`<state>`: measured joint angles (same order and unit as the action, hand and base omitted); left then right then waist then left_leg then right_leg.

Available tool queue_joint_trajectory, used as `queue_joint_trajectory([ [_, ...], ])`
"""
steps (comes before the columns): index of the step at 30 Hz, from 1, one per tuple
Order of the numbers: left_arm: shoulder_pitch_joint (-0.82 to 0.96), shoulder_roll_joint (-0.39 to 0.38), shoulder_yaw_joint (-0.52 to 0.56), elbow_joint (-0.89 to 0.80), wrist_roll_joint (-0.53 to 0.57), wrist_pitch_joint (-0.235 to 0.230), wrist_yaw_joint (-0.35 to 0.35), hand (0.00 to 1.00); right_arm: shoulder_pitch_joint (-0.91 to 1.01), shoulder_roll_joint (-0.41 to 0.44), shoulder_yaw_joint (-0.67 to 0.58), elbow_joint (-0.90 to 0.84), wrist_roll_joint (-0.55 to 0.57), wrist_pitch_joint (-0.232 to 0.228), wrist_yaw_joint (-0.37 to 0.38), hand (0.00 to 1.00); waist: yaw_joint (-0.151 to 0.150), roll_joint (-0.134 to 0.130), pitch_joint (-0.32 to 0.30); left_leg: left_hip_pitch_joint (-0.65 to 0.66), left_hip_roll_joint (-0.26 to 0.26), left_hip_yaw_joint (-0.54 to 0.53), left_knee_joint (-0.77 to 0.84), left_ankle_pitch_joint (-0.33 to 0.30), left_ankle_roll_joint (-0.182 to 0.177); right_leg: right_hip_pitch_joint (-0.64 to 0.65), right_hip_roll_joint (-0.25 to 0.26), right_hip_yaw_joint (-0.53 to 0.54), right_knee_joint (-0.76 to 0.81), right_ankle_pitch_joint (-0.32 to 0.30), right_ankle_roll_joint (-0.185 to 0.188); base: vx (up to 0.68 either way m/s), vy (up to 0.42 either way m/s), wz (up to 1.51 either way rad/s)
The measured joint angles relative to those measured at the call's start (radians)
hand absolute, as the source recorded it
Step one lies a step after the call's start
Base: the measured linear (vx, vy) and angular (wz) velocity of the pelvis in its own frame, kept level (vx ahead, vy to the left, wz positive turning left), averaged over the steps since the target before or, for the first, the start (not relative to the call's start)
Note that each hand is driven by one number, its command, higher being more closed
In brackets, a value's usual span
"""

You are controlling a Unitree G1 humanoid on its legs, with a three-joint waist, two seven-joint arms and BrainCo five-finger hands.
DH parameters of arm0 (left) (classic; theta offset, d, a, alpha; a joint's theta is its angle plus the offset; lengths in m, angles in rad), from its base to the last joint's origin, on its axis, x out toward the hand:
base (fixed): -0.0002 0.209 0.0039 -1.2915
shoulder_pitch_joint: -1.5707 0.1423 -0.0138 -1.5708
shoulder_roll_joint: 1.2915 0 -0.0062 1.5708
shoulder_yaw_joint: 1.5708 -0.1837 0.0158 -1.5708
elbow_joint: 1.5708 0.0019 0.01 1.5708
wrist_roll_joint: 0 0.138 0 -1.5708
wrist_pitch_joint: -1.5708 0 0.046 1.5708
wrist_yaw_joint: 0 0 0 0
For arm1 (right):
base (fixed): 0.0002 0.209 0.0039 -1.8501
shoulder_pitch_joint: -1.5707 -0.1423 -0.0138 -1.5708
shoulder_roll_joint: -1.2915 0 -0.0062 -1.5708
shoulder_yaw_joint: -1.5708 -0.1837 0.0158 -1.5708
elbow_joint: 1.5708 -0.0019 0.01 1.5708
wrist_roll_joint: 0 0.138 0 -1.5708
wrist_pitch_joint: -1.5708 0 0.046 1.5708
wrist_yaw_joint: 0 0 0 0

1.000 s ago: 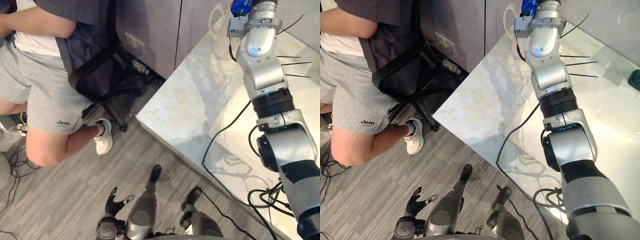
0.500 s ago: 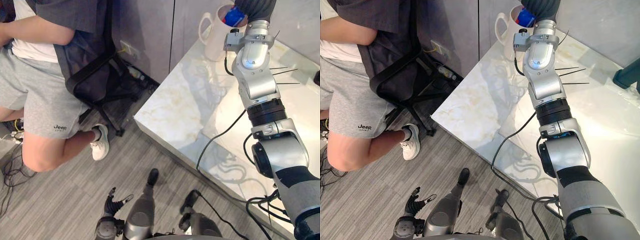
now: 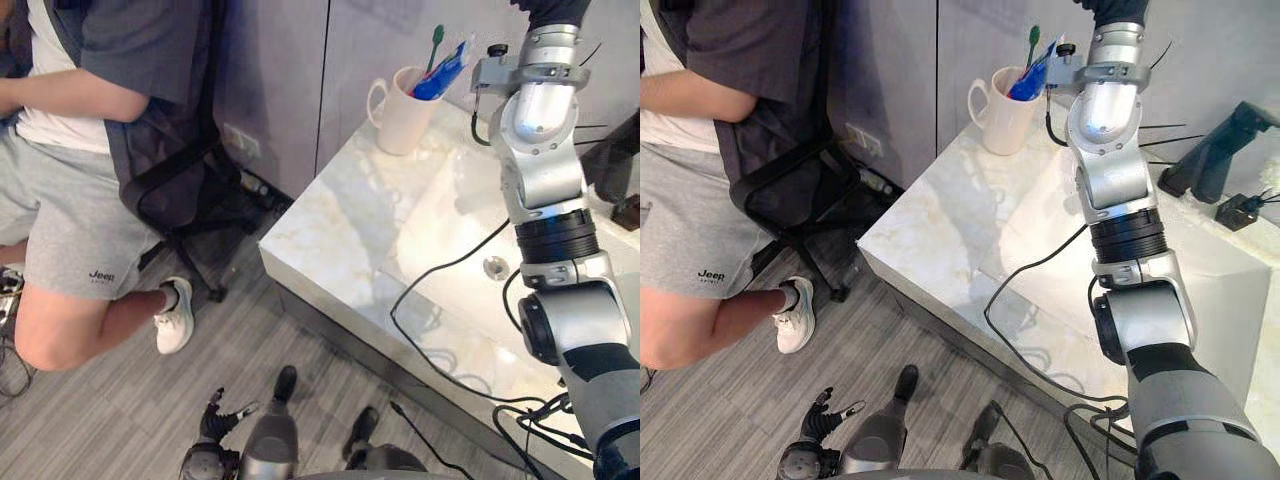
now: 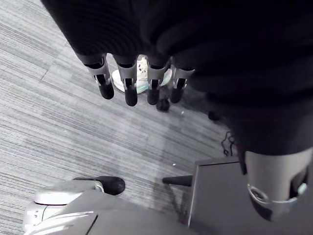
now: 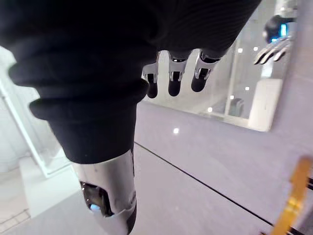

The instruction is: Organize washtable

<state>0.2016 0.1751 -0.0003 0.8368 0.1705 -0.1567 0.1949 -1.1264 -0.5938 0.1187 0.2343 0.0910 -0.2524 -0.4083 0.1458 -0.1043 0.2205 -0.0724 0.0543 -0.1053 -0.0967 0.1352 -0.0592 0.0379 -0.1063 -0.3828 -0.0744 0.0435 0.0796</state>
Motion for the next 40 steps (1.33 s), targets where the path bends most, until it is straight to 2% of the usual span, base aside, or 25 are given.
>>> queue_joint_trajectory([
  [3, 0.020, 0.003, 0.014, 0.004, 0.000, 0.000, -0.001, 0.00, 0.011, -0.086, -0.018, -0.081, 0.034, -0.034, 0.002, 0.00, -0.026, -0.010, -0.013, 0.011, 0.005, 0.031, -0.002, -0.007, -0.002, -0.003, 0.001, 0.029, -0.003, 0.008, -0.007, -0.04, 0.001, -0.33],
  [5, 0.017, 0.006, 0.015, 0.032, 0.001, 0.000, -0.009, 0.00, 0.072, -0.141, -0.091, -0.152, 0.051, -0.060, 0.002, 0.00, -0.036, -0.014, -0.043, 0.011, 0.006, 0.045, -0.006, -0.014, -0.004, -0.008, 0.002, 0.037, -0.009, 0.010, -0.005, -0.02, -0.003, -0.25],
  [6, 0.025, 0.005, 0.020, 0.041, 0.003, 0.001, -0.018, 0.00, 0.118, -0.180, -0.162, -0.191, 0.069, -0.085, 0.002, 0.00, -0.053, -0.015, -0.070, 0.012, 0.005, 0.052, -0.006, -0.016, -0.003, -0.009, 0.001, 0.043, -0.015, 0.012, -0.002, 0.02, -0.005, -0.12],
  [7, 0.028, 0.004, 0.023, 0.041, 0.005, 0.001, -0.019, 0.00, 0.136, -0.194, -0.199, -0.205, 0.076, -0.095, 0.002, 0.00, -0.057, -0.014, -0.078, 0.014, 0.005, 0.057, -0.006, -0.017, -0.003, -0.009, 0.001, 0.048, -0.016, 0.012, -0.002, 0.02, -0.004, -0.15],
  [10, 0.038, -0.005, 0.044, 0.042, 0.022, 0.001, -0.019, 0.00, 0.261, -0.265, -0.481, -0.253, 0.112, -0.157, -0.011, 0.00, -0.088, -0.014, -0.109, 0.021, 0.006, 0.074, -0.006, -0.018, -0.003, -0.011, 0.001, 0.062, -0.016, 0.012, -0.001, 0.02, -0.006, -0.15],
  [11, 0.041, -0.006, 0.047, 0.042, 0.022, 0.001, -0.019, 0.00, 0.290, -0.273, -0.538, -0.253, 0.116, -0.168, -0.017, 0.00, -0.095, -0.013, -0.115, 0.024, 0.006, 0.077, -0.006, -0.019, -0.003, -0.012, 0.001, 0.066, -0.016, 0.012, -0.001, 0.01, -0.007, -0.18],
  [13, 0.056, -0.009, 0.054, 0.049, 0.033, 0.001, -0.019, 0.00, 0.454, -0.276, -0.739, -0.249, 0.136, -0.199, -0.057, 0.00, -0.127, -0.011, -0.141, 0.033, 0.006, 0.091, -0.007, -0.024, 0.001, -0.017, 0.000, 0.085, -0.016, 0.011, 0.001, 0.01, -0.006, -0.21],
  [14, 0.057, -0.009, 0.056, 0.056, 0.036, 0.001, -0.019, 0.00, 0.510, -0.274, -0.786, -0.247, 0.137, -0.202, -0.069, 0.00, -0.135, -0.009, -0.149, 0.033, 0.005, 0.094, -0.007, -0.025, 0.002, -0.019, 0.000, 0.088, -0.016, 0.010, 0.001, 0.02, -0.005, -0.23],
  [16, 0.058, -0.024, 0.084, 0.078, 0.038, 0.002, -0.019, 0.00, 0.728, -0.205, -0.937, -0.236, 0.146, -0.203, -0.078, 0.00, -0.163, 0.000, -0.172, 0.037, 0.002, 0.110, -0.007, -0.029, 0.004, -0.026, -0.001, 0.106, -0.014, 0.009, 0.002, 0.02, -0.001, -0.22],
  [17, 0.060, -0.025, 0.088, 0.078, 0.038, 0.003, -0.019, 0.00, 0.778, -0.173, -0.960, -0.229, 0.154, -0.202, -0.077, 0.00, -0.171, 0.002, -0.176, 0.039, 0.002, 0.110, -0.007, -0.030, 0.004, -0.026, -0.001, 0.110, -0.014, 0.009, 0.002, 0.01, -0.002, -0.20],
  [18, 0.062, -0.028, 0.094, 0.078, 0.039, 0.006, -0.019, 0.00, 0.882, -0.099, -0.989, -0.210, 0.167, -0.195, -0.078, 0.00, -0.189, 0.007, -0.185, 0.041, 0.001, 0.112, -0.007, -0.032, 0.003, -0.026, -0.001, 0.112, -0.015, 0.009, 0.001, 0.00, -0.006, -0.12],
  [19, 0.061, -0.030, 0.095, 0.078, 0.040, 0.007, -0.020, 0.00, 0.930, -0.057, -0.996, -0.202, 0.173, -0.183, -0.079, 0.00, -0.195, 0.009, -0.188, 0.043, 0.002, 0.113, -0.007, -0.034, 0.002, -0.026, -0.001, 0.114, -0.015, 0.007, -0.001, 0.00, -0.007, -0.15],
  [21, 0.058, -0.051, 0.128, 0.075, 0.045, 0.008, -0.020, 0.00, 1.105, 0.131, -1.011, -0.169, 0.173, -0.139, -0.094, 0.00, -0.202, 0.017, -0.201, 0.052, 0.010, 0.134, -0.007, -0.046, -0.003, -0.024, 0.000, 0.118, -0.014, 0.005, -0.003, 0.00, -0.019, -0.15],
  [22, 0.058, -0.057, 0.135, 0.075, 0.047, 0.010, -0.020, 0.00, 1.148, 0.187, -1.009, -0.163, 0.173, -0.125, -0.098, 0.00, -0.202, 0.016, -0.205, 0.052, 0.013, 0.138, -0.007, -0.048, -0.004, -0.024, 0.000, 0.117, -0.014, 0.005, -0.003, 0.01, -0.028, -0.06],
  [25, 0.063, -0.091, 0.168, 0.041, 0.049, 0.022, -0.018, 0.00, 1.325, 0.499, -0.999, -0.073, 0.173, -0.036, -0.139, 0.00, -0.189, 0.034, -0.212, 0.075, 0.015, 0.151, -0.007, -0.056, 0.005, -0.011, -0.004, 0.111, 0.001, -0.005, -0.001, 0.00, -0.007, -0.04],
  [27, 0.069, -0.094, 0.168, 0.029, 0.046, 0.022, -0.018, 0.00, 1.392, 0.598, -0.944, 0.014, 0.178, -0.006, -0.158, 0.00, -0.186, 0.036, -0.211, 0.099, 0.016, 0.166, -0.007, -0.068, 0.002, 0.010, -0.007, 0.099, 0.007, -0.015, 0.000, 0.00, -0.003, -0.12],
  [30, 0.069, -0.098, 0.165, 0.029, 0.036, 0.024, -0.018, 0.00, 1.458, 0.654, -0.784, 0.148, 0.220, 0.024, -0.128, 0.00, -0.187, 0.044, -0.211, 0.113, 0.015, 0.204, -0.007, -0.079, 0.009, 0.015, -0.017, 0.080, 0.029, -0.017, 0.002, -0.03, 0.013, -0.27],
  [34, 0.054, -0.102, 0.149, 0.029, -0.005, 0.032, -0.019, 0.00, 1.488, 0.671, -0.567, 0.340, 0.212, 0.077, 0.032, 0.00, -0.183, 0.057, -0.208, 0.119, 0.009, 0.238, -0.007, -0.082, 0.015, 0.009, -0.032, 0.080, 0.040, -0.024, 0.013, 0.00, 0.018, -0.13],
  [36, 0.052, -0.101, 0.137, 0.029, -0.012, 0.034, -0.019, 0.00, 1.489, 0.674, -0.539, 0.405, 0.207, 0.089, 0.086, 0.00, -0.179, 0.060, -0.208, 0.120, 0.000, 0.245, -0.007, -0.085, 0.019, 0.010, -0.038, 0.080, 0.040, -0.029, 0.019, 0.03, 0.044, 0.03],
  [37, 0.043, -0.100, 0.129, 0.030, -0.014, 0.035, -0.018, 0.00, 1.489, 0.676, -0.540, 0.448, 0.201, 0.097, 0.117, 0.00, -0.165, 0.061, -0.208, 0.121, -0.004, 0.246, -0.007, -0.087, 0.022, 0.012, -0.042, 0.080, 0.039, -0.030, 0.021, 0.05, 0.046, 0.02],
  [40, 0.036, -0.097, 0.122, 0.037, -0.023, 0.035, -0.018, 0.00, 1.488, 0.678, -0.538, 0.524, 0.184, 0.106, 0.151, 0.00, -0.156, 0.060, -0.207, 0.125, -0.005, 0.246, -0.007, -0.092, 0.026, 0.018, -0.047, 0.080, 0.038, -0.030, 0.022, 0.04, 0.010, 0.02],
])
